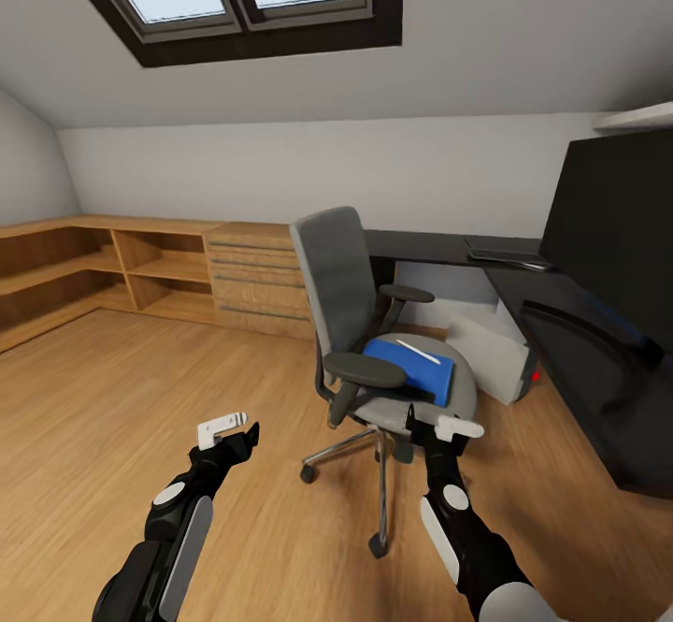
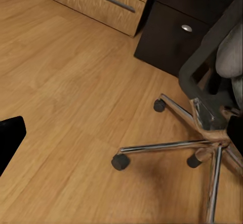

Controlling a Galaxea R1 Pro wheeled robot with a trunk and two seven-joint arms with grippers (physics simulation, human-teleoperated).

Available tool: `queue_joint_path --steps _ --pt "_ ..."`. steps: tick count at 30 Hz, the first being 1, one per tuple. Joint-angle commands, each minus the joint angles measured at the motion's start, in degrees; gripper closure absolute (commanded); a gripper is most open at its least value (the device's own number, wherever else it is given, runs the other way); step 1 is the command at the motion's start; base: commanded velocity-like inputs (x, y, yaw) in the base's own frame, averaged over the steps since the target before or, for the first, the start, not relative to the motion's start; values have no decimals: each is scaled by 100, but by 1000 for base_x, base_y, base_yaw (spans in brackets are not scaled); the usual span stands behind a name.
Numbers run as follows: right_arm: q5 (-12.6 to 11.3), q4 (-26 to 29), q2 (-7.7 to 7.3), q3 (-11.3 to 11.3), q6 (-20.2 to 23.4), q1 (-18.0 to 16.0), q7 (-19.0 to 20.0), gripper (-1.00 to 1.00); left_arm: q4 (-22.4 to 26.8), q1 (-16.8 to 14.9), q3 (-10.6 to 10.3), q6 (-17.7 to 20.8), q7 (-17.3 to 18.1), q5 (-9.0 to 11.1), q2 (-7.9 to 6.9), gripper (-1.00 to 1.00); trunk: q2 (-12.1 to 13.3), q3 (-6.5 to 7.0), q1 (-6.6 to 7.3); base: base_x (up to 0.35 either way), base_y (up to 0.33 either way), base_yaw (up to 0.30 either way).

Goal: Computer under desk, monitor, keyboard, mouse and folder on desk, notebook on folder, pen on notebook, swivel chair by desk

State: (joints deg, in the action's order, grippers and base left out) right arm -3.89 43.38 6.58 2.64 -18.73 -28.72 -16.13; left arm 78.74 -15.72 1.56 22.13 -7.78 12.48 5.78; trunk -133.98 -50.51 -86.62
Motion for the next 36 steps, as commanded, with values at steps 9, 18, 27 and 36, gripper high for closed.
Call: queue_joint_path --steps 9,18,27,36 --pt "-48 -11 -8 14 -30 -6 -31 -100 10 -2 7 29 -31 61 3 -100 -2 42 1 0 0 -211" --pt "-91 -28 -14 -14 -233 -3 -24 -100 10 -2 9 29 -31 58 3 -100 -2 69 1 0 0 -124" --pt "-136 -41 -17 -47 -486 -2 -20 -100 16 -2 16 29 -31 53 -3 -100 -2 72 1 0 0 -12" --pt "-1815 -263 -350 -318 648 -704 136 -100 9 -2 309 45 -33 69 -1 -100 -2 72 1 0 0 0"
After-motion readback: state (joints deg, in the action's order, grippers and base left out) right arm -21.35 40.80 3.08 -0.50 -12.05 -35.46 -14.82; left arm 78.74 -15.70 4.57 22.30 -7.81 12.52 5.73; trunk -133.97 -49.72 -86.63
